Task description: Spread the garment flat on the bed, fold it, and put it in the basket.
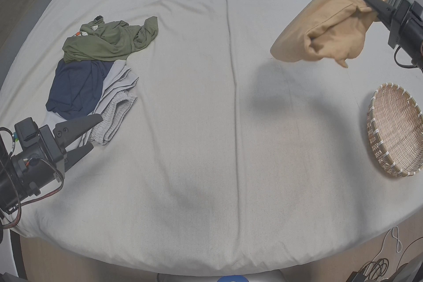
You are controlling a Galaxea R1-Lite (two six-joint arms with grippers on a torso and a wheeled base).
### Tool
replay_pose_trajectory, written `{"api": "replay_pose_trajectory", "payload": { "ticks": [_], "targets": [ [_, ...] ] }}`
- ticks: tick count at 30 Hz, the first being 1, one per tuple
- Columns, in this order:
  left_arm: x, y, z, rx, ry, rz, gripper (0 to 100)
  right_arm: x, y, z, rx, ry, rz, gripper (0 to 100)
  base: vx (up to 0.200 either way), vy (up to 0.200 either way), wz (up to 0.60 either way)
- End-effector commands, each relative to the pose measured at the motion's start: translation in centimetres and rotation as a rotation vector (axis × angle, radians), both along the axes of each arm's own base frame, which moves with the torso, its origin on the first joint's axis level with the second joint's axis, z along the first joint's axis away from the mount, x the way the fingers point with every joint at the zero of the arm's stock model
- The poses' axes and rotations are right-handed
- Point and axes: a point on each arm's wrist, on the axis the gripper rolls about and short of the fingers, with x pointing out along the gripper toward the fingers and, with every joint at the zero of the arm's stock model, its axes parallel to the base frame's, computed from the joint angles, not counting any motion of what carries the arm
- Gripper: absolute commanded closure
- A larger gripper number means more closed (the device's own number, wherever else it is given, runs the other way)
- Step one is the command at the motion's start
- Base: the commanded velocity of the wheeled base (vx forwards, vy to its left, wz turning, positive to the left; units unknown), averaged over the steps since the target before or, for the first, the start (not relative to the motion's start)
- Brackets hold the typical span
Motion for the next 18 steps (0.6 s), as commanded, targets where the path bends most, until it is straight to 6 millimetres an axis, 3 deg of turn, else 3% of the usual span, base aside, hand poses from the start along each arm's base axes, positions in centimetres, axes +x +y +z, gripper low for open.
{"api": "replay_pose_trajectory", "payload": {
  "ticks": [1,9,18],
  "targets": [
    [0.1,0.2,-0.4,0.001,0.013,0.011,0,-1.6,-2.0,3.2,0.001,-0.077,-0.060,100,0.000,0.000,0.00],
    [-0.3,0.2,-0.8,0.003,0.023,0.008,0,-4.0,-3.4,6.2,-0.001,-0.104,-0.115,100,0.000,0.000,0.00],
    [-0.7,0.2,-1.4,0.008,0.042,0.006,0,-6.5,-5.9,7.6,-0.043,-0.133,-0.275,100,0.000,0.000,0.00]
  ]
}}
